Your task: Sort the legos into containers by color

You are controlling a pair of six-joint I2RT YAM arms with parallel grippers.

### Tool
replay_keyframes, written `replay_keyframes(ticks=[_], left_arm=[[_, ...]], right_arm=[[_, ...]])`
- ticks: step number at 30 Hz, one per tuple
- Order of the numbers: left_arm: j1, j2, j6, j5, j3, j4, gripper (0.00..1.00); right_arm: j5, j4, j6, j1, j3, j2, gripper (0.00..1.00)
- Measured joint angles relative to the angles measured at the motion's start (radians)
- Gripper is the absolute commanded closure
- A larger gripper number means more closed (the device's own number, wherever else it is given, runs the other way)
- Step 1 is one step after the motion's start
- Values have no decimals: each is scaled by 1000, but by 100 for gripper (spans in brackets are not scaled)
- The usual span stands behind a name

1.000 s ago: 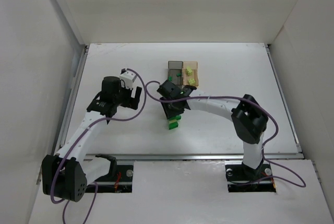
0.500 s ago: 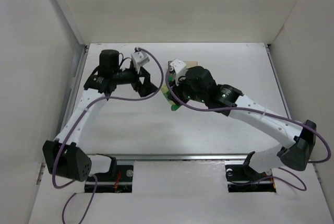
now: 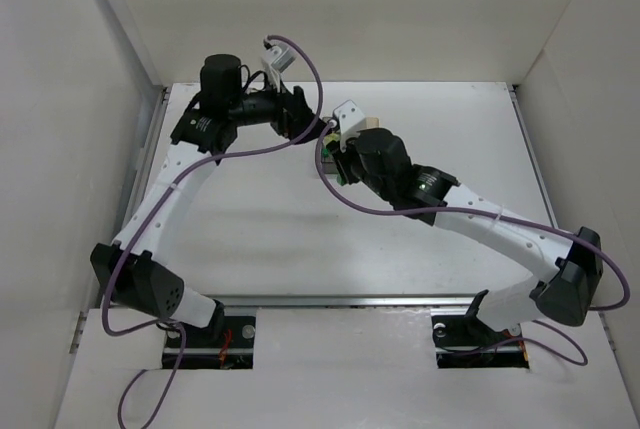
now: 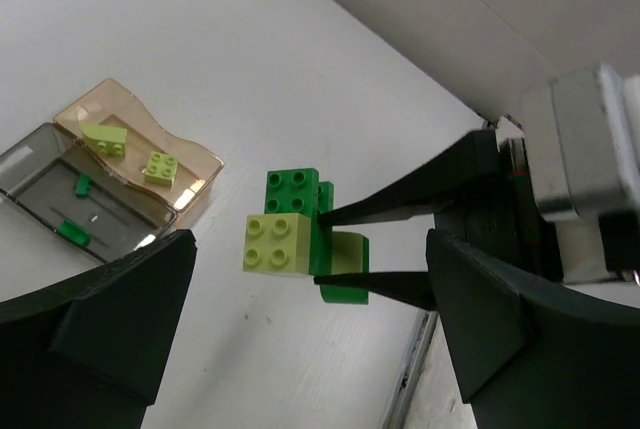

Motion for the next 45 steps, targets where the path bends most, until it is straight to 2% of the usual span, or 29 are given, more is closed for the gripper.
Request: replay_keyframes(ticks=[4,10,14,15,18,19,20,23,24,25,39,45], left_arm=[[-34,87,-26,-76,82,-71,12],[-41,166,-29,-145,68,-171,12],[-39,167,-33,-143,53,-197,27],[-39,167,-33,-136,53,-196,34],[-39,167,-35,-103,53,-195,46],[-39,167,-36,-90,53,-195,59],[-39,167,-35,-80,53,-195,67],[-40,167,-37,-43,51,-188,82],[-40,167,-38,-37,51,-185,94],[-40,167,-41,-28,47,-181,100],[-30,169,-48,-27,31,-183,100],[-11,171,-56,-29,49,-150,100]], right_arm=[[20,3,0,0,0,13,100],[26,13,4,0,0,11,100],[26,21,8,0,0,10,100],[25,21,8,0,0,10,100],[22,22,13,0,0,10,100],[22,23,14,0,0,10,100],[21,24,15,0,0,9,100],[20,21,16,0,0,8,100],[19,21,16,0,0,6,100],[18,21,17,0,0,4,100],[26,56,113,0,-72,-2,100],[20,-20,204,0,-172,58,100]])
